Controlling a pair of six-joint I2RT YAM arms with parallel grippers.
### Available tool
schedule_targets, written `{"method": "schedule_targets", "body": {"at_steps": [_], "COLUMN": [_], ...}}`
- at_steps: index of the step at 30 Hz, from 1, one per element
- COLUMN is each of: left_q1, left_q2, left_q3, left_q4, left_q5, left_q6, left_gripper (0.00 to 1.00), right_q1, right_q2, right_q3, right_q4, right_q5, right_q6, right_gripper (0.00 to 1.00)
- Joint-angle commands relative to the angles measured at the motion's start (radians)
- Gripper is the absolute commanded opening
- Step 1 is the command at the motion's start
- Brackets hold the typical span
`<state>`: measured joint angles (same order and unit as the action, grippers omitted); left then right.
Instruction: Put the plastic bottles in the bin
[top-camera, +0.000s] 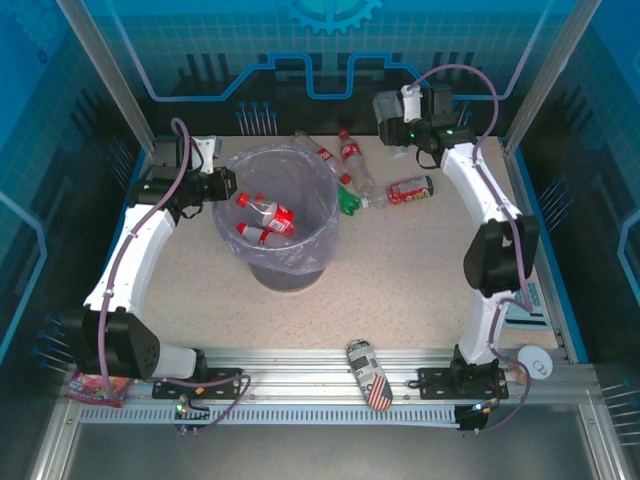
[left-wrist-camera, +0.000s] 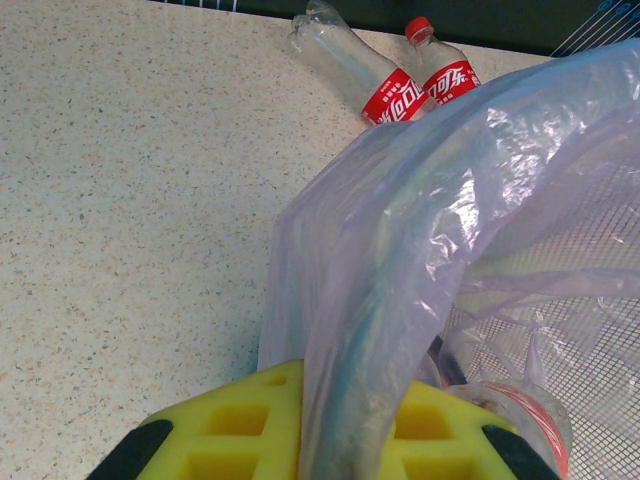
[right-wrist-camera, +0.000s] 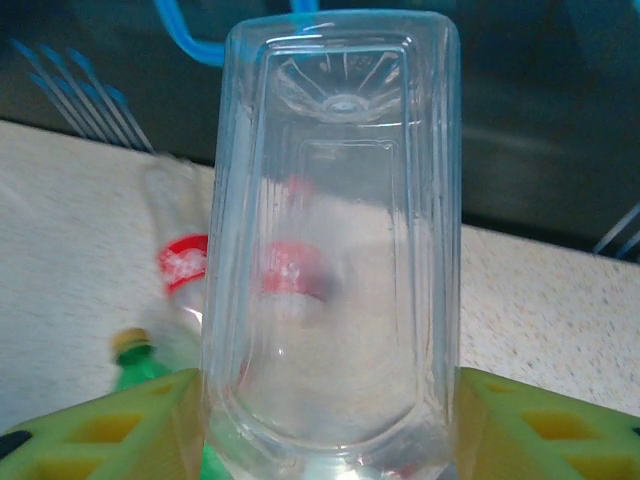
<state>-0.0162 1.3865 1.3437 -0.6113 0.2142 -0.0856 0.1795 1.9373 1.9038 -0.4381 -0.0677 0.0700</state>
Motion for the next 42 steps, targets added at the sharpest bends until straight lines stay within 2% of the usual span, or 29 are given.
{"method": "schedule_targets", "body": {"at_steps": [1,12,18,25,37,42], "left_q1": [-0.032,-0.033,-0.033,-0.033,-0.034,-0.033], "left_q2": [0.030,0.031,0.033,0.031,0.033,0.034], "left_q3": [-0.060,-0.060,-0.060,-0.060,-0.062,-0.061], "left_q4": [-0.137,-0.137,-0.137,-0.137,-0.134,-0.136], "left_q5": [0.018,0.017,0.016,0.014,0.020,0.018], "left_q6": [0.038,0.038,0.038,0.038,0.036,0.035], "left_gripper": [0.13,0.13,0.13,0.13,0.13,0.12], "right_q1": [0.042,0.212,0.372,0.512,0.604,0.625], "right_q2": [-0.125,-0.345,-0.367,-0.318,-0.231,-0.152], "right_q3": [-0.052,-0.140,-0.126,-0.095,-0.098,-0.054], "right_q4": [0.064,0.091,0.056,0.001,-0.110,-0.155], "right_q5": [-0.077,-0.198,-0.195,-0.205,-0.076,0.058], "right_q6": [0.021,0.019,-0.030,-0.064,-0.098,-0.134], "right_gripper": [0.62,0.63,0.63,0.62,0.62,0.62]}}
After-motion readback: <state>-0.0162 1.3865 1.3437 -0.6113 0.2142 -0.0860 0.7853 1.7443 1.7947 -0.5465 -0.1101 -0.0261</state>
